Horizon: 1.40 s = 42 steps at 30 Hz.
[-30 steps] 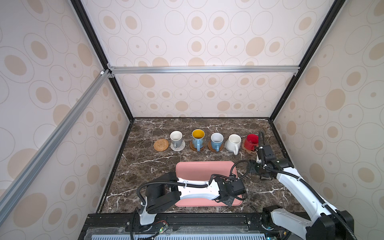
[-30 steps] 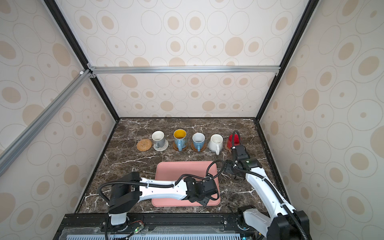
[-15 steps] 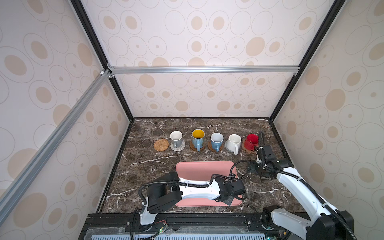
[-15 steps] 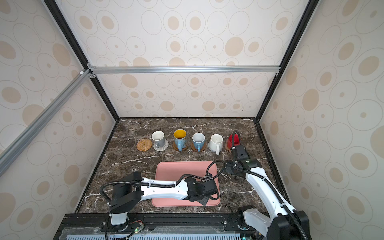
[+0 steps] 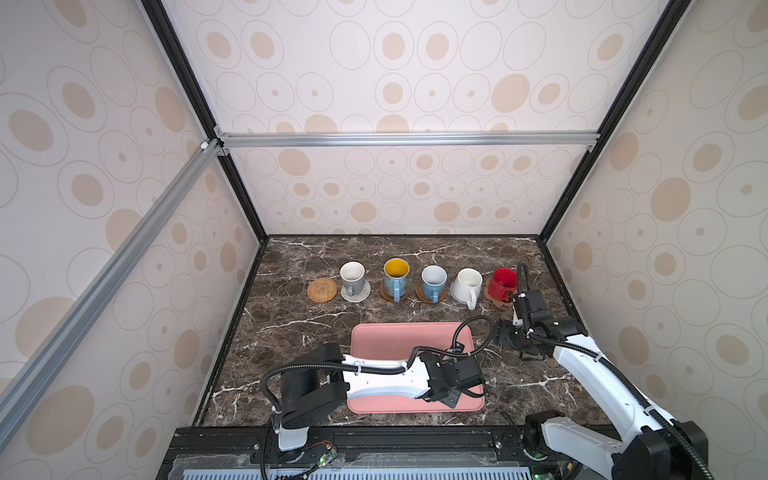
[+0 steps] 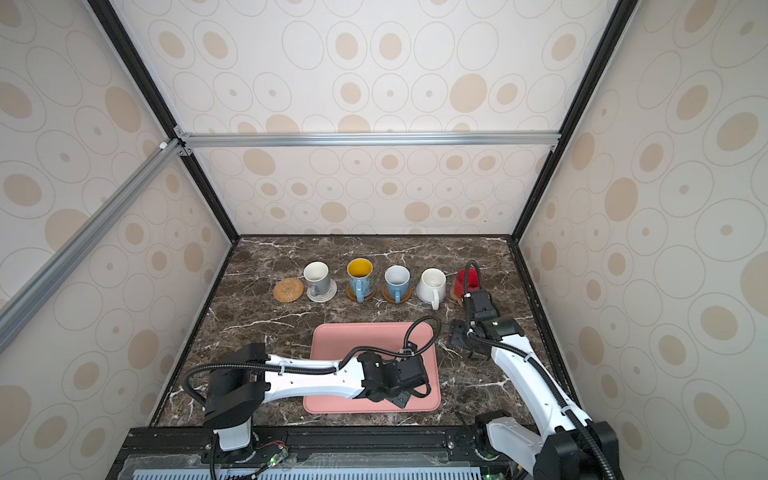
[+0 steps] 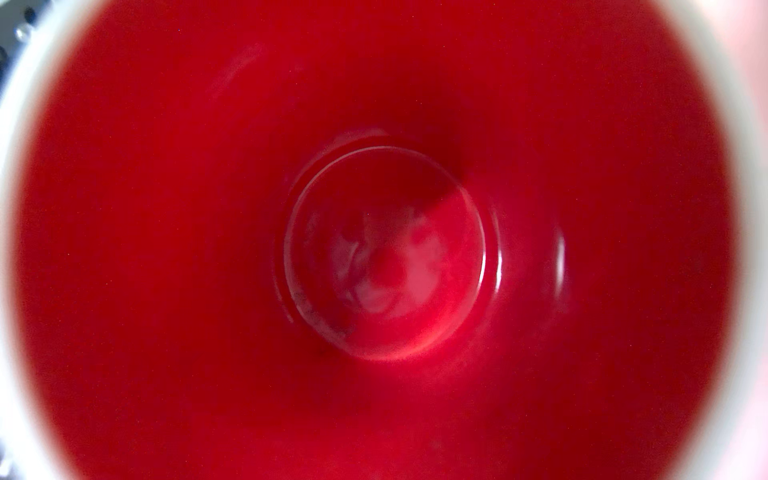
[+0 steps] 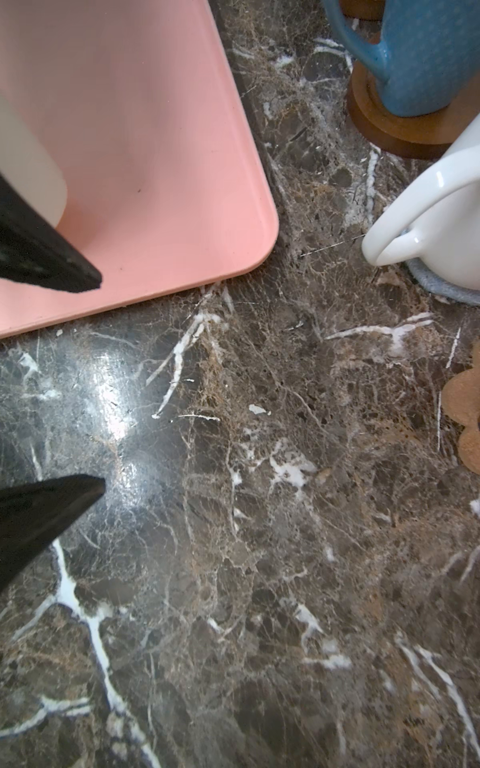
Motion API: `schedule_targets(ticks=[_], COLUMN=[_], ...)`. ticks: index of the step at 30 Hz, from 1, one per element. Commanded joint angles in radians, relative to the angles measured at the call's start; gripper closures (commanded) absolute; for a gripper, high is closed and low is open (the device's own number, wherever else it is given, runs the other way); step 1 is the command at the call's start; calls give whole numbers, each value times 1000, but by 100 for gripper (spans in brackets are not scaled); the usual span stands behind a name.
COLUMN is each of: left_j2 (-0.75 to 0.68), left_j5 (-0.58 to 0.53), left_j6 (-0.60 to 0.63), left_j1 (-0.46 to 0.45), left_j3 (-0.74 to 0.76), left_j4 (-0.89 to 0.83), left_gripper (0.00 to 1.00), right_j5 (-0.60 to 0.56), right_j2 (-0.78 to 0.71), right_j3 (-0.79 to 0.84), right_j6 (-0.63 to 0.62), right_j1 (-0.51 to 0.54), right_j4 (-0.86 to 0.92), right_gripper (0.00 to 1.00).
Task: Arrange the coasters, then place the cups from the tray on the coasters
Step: 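Lift the red-lined mug off the pink tray with the left gripper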
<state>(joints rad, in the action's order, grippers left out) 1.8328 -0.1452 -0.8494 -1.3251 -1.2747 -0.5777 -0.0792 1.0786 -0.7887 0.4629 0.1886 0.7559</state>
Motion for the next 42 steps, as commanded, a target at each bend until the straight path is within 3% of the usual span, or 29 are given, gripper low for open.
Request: schedule_targets(ticks=[1, 26, 42], left_j2=[-75, -470, -682], left_j5=[-59, -120, -124], left_j6=[-35, -116, 29], left_j1=[19, 218, 506], left_j3=[20, 374, 465], left_j4=[28, -7, -40], left_gripper=[85, 86, 85], right_j5=[-10, -8, -8], right_j2=[-11, -8, 1], right_j3=[9, 2, -6], right_j6=[2, 2, 1], right_j1=[-6, -7, -7], right_j4=[13, 13, 11], right_gripper=[27, 27, 27])
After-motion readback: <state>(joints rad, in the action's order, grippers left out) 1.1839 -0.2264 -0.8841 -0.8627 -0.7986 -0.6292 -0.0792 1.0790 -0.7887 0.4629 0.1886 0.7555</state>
